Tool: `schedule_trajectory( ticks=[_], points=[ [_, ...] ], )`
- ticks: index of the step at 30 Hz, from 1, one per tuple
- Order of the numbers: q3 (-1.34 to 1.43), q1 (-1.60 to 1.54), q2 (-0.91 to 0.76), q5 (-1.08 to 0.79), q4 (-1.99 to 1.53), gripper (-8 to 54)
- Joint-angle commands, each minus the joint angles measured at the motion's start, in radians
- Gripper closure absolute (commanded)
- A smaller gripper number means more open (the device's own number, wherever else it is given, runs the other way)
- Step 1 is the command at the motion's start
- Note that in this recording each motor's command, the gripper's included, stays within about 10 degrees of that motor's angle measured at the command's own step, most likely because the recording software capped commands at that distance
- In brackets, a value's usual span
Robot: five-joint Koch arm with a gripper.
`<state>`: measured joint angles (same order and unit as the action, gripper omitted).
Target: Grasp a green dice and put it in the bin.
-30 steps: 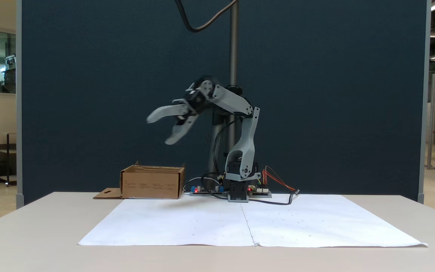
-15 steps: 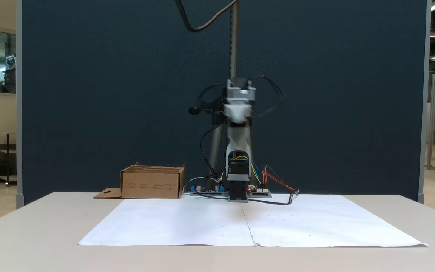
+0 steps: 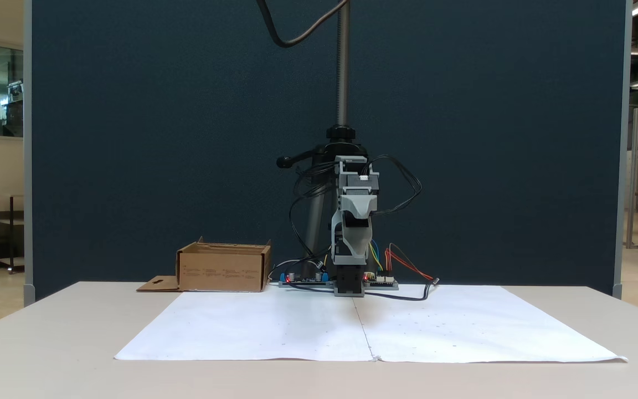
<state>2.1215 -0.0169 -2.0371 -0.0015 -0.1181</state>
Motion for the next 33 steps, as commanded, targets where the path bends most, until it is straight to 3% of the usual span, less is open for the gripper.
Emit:
schedule_trajectory(
  ticks=[1,17,33],
  points=[
    [0.043,-0.005,-0.063,0.025,0.165,0.9],
    [0.649,0.029,-0.330,0.025,0.701,2.4],
    [0.856,0.025,-0.333,0.023,1.208,2.1]
  ],
)
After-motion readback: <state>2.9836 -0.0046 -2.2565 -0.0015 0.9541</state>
